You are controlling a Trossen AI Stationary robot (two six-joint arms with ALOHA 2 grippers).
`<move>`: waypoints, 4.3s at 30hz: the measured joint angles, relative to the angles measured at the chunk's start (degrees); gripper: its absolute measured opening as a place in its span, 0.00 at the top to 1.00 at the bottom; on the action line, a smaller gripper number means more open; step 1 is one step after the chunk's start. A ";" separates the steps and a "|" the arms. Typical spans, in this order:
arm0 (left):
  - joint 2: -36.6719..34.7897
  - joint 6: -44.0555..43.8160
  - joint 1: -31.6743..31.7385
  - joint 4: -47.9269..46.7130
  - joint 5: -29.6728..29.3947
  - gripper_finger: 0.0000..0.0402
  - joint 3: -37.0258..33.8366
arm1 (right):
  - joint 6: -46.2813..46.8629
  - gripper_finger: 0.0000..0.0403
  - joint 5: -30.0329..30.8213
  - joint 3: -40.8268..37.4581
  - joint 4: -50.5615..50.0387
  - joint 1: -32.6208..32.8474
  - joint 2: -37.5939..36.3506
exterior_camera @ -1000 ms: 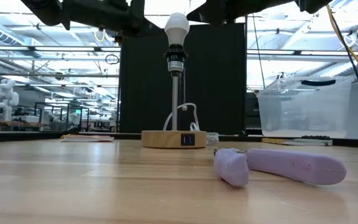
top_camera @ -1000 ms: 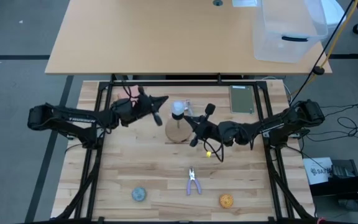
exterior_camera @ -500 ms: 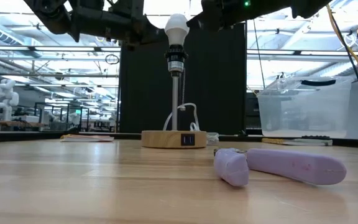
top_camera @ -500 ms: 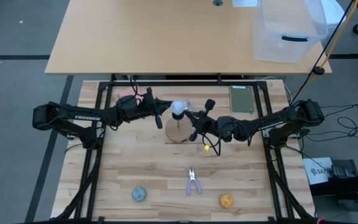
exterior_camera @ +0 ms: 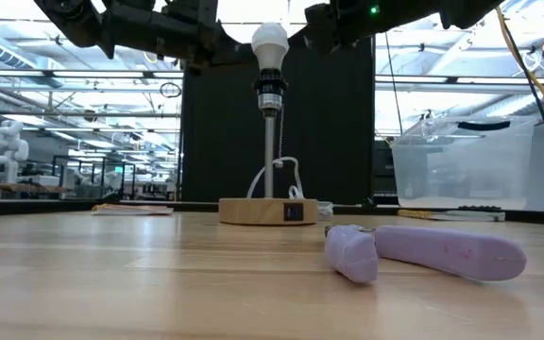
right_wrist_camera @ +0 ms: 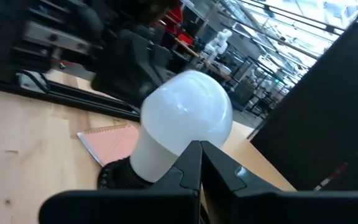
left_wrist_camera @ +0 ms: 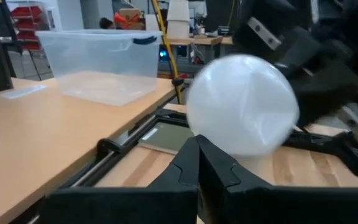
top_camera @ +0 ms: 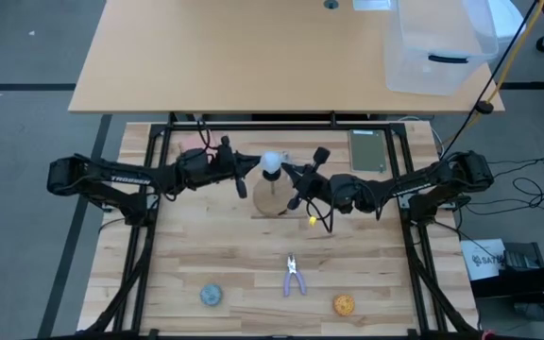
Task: Screw lightbulb
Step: Remove the lightbulb from the lamp
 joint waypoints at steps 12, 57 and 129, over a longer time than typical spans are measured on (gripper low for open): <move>0.25 4.86 -7.82 -0.85 2.11 1.00 -0.02 | 0.29 1.00 1.06 0.02 -1.28 -2.52 0.13; -3.69 6.03 -6.55 1.36 -3.26 1.00 0.00 | -1.70 1.00 3.39 0.02 1.53 1.04 0.08; -3.23 9.50 -8.99 8.69 -19.76 1.00 0.00 | -2.96 1.00 0.65 0.09 -0.21 4.88 0.10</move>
